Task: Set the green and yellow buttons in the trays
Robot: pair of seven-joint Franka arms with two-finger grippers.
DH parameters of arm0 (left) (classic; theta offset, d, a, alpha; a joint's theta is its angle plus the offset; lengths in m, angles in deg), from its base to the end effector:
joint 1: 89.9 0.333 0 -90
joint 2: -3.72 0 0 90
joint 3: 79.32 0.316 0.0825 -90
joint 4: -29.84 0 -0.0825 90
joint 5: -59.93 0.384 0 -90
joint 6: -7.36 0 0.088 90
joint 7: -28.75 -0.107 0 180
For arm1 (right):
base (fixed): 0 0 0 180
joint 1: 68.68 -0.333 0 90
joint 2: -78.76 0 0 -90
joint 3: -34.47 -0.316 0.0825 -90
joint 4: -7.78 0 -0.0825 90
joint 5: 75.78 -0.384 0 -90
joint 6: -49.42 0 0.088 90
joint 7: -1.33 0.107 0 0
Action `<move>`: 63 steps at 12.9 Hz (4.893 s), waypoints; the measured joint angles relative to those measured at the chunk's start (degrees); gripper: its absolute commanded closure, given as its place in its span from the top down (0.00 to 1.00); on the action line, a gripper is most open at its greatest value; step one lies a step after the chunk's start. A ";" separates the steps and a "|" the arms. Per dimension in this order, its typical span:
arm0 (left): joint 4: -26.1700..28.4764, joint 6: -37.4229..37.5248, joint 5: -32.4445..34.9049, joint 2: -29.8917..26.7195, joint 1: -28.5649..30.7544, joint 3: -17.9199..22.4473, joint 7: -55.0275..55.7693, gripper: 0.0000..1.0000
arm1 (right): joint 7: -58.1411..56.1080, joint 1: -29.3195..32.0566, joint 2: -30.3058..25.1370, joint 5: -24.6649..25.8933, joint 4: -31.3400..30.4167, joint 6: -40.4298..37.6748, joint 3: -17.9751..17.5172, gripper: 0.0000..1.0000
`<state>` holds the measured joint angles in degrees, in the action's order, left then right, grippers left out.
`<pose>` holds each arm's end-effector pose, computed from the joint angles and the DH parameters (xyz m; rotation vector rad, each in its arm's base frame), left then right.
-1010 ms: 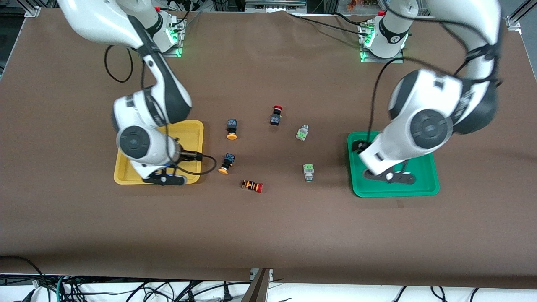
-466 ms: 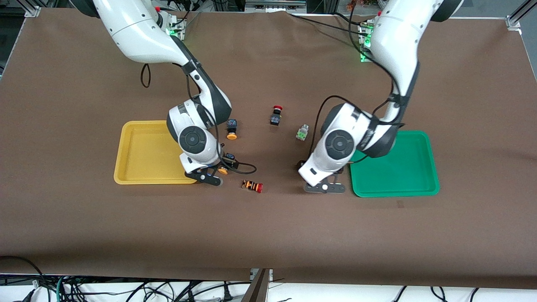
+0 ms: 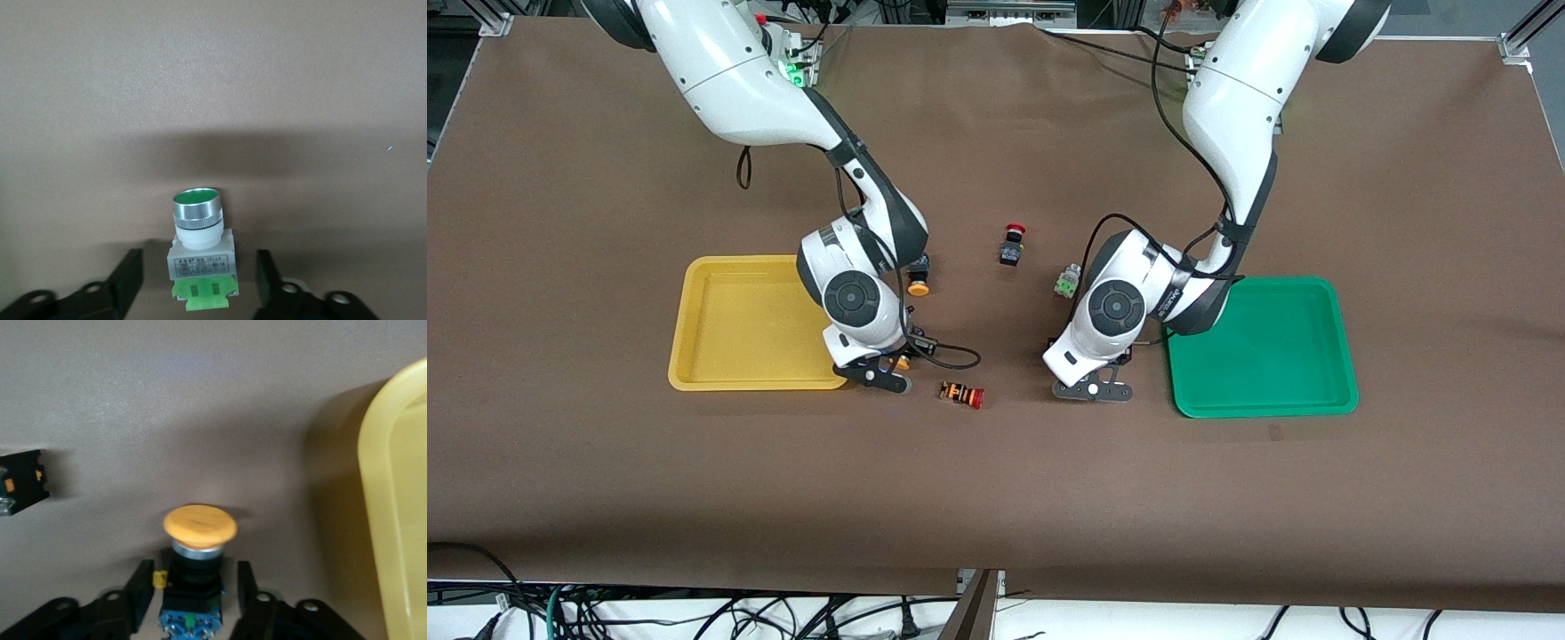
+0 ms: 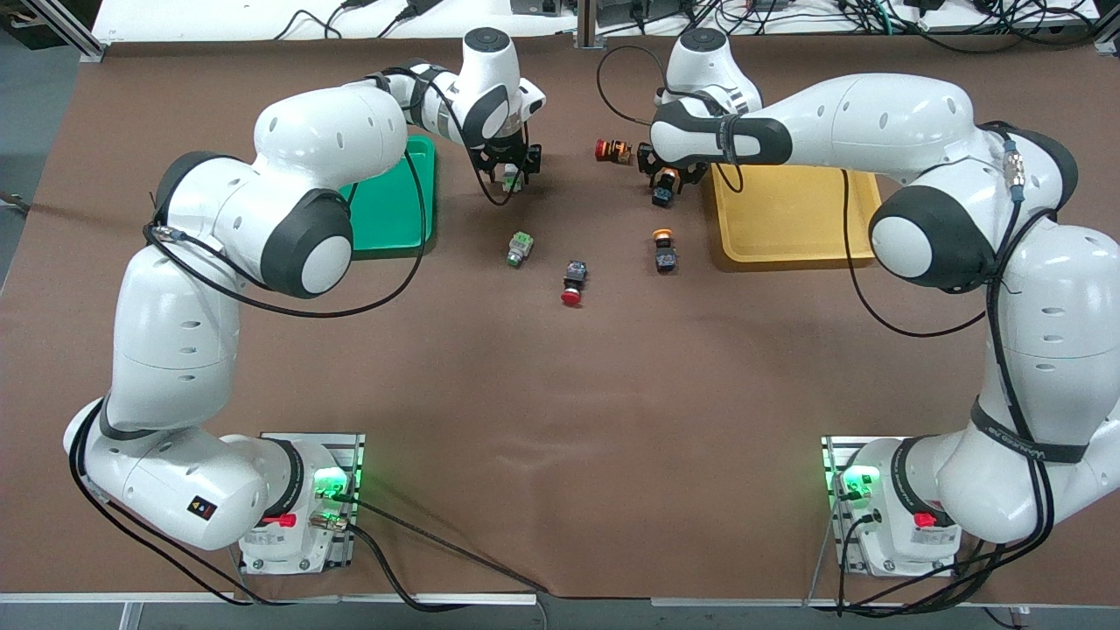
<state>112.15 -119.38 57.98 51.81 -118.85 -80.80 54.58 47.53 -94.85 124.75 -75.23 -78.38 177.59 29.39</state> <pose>0.6195 -0.3614 0.1844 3.1276 -0.0799 -0.1220 0.6081 0.3574 0.1855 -3.1049 0.4369 0.1376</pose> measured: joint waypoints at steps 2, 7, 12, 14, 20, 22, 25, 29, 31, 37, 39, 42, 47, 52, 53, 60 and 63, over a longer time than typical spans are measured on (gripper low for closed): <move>0.00 0.00 0.00 -0.05 0.00 0.04 -0.05 0.04 | -0.03 -0.01 0.04 0.01 0.29 0.23 0.03 0.00; -1.34 6.28 0.00 -4.19 0.83 2.11 -0.17 0.04 | -13.32 3.43 -4.78 0.14 2.40 -10.17 1.54 0.00; -0.61 29.05 0.02 -11.83 12.60 3.45 -16.65 0.12 | -37.61 11.76 -10.68 0.18 -3.71 -18.65 7.39 0.00; 3.29 28.62 0.02 -11.37 16.65 3.41 -21.76 0.25 | -44.94 13.96 -11.56 0.18 -10.22 -14.01 9.58 0.00; 10.94 20.10 0.01 -12.00 16.61 1.98 -22.36 1.00 | -49.03 15.53 -13.91 0.04 -18.94 -6.51 10.08 1.00; 9.55 24.05 -0.05 -15.76 16.20 -0.07 -22.23 1.00 | -43.27 15.41 -16.21 -0.32 -16.83 -9.10 5.14 1.00; 9.66 25.23 -2.56 -18.80 14.98 -6.51 -21.63 1.00 | -23.78 13.01 -17.27 -0.28 -15.75 -10.35 -5.04 1.00; 13.17 14.68 -4.68 -12.50 10.89 -11.04 -21.39 1.00 | -12.95 9.06 -15.07 -0.25 -17.18 -7.64 -10.20 1.00; 14.07 11.09 -4.75 -10.57 8.78 -11.09 -21.32 1.00 | -11.83 9.05 -14.45 -0.25 -19.18 -4.75 -11.06 1.00; 22.30 -0.85 -4.75 -10.24 3.62 -11.26 -19.20 0.53 | -7.23 6.90 -12.06 -0.24 -22.38 2.52 -12.37 0.05; 22.54 -1.34 -4.75 -10.41 3.43 -11.13 -18.92 0.06 | -7.16 6.94 -11.81 -0.23 -23.36 4.21 -12.36 0.00; 22.53 -1.34 -4.75 -10.99 3.51 -10.79 -18.89 0.04 | -7.18 7.40 -12.61 -0.13 -22.83 3.90 -12.27 0.00; 21.54 4.89 -4.41 -14.19 5.92 -9.94 -19.12 0.06 | -25.61 13.19 -17.20 0.14 -18.70 -9.72 -5.27 0.00; 16.62 25.04 5.69 -21.54 22.99 -9.22 -30.01 0.12 | -35.14 14.39 -14.99 0.14 -22.07 -5.59 0.49 1.00; 16.68 24.71 9.18 -21.29 26.71 -9.11 -33.19 0.12 | -35.11 14.46 -15.63 0.13 -21.56 -5.28 0.53 1.00; 16.77 13.13 15.55 -14.64 35.21 -10.16 -42.09 1.00 | -35.18 16.99 -40.65 0.22 -11.86 -25.99 0.94 1.00; 13.74 14.58 15.40 -21.66 35.37 -10.82 -42.05 1.00 | -35.24 16.99 -46.08 2.25 -10.16 -31.25 1.86 1.00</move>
<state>125.89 -104.80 73.39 30.16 -83.48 -91.62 12.54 12.29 -77.86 78.67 -72.99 -88.54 146.35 31.25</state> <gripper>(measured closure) 0.106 0.000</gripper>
